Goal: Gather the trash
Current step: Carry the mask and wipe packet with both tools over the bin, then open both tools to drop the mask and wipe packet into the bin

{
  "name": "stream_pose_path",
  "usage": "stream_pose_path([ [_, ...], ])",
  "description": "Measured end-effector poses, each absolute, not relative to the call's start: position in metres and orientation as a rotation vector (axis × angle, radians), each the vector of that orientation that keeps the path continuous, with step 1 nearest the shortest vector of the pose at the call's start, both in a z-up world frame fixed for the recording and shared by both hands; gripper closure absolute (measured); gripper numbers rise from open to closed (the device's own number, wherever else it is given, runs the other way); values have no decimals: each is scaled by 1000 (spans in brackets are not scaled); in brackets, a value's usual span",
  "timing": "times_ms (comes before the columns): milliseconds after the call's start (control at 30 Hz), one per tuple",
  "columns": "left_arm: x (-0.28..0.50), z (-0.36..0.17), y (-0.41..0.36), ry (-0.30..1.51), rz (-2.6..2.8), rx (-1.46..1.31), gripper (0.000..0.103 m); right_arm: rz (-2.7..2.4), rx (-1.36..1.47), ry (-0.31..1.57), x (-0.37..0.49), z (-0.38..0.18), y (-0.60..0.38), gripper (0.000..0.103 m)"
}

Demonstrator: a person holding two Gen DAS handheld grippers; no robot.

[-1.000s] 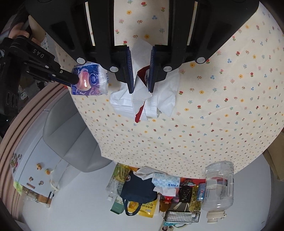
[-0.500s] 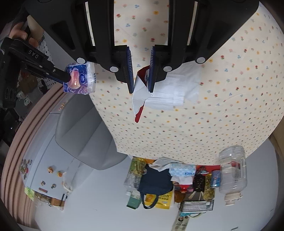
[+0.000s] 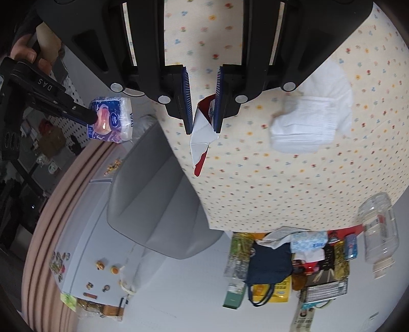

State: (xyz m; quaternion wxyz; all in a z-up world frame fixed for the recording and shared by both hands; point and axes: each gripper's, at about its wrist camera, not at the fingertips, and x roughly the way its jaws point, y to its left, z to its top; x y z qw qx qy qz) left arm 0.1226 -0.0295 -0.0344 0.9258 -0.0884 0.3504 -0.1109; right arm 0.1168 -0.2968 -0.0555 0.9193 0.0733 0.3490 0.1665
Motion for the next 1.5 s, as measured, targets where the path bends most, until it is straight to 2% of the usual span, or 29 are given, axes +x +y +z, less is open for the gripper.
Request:
stream_pose_path([
  [467,144,-38,-130,763,-375,-66,86,157,236,727,103,-76,-393,95],
  [1267,177,-98,-281,932,-557,82,86,-74,439,838,92,-178,-535,93],
  [1333,179,-105,-293,951,-565,94,86,-84,473,845,93,-188,-545,90],
  [1400,179,-112,-302,967,-571,110,86,-97,513,851,92,-198,-554,69],
  [1433,178,-114,-308,975,-575,119,86,-100,530,845,91,-202,-558,53],
  [1500,178,-119,-317,987,-581,134,86,-109,535,841,88,-206,-564,51],
])
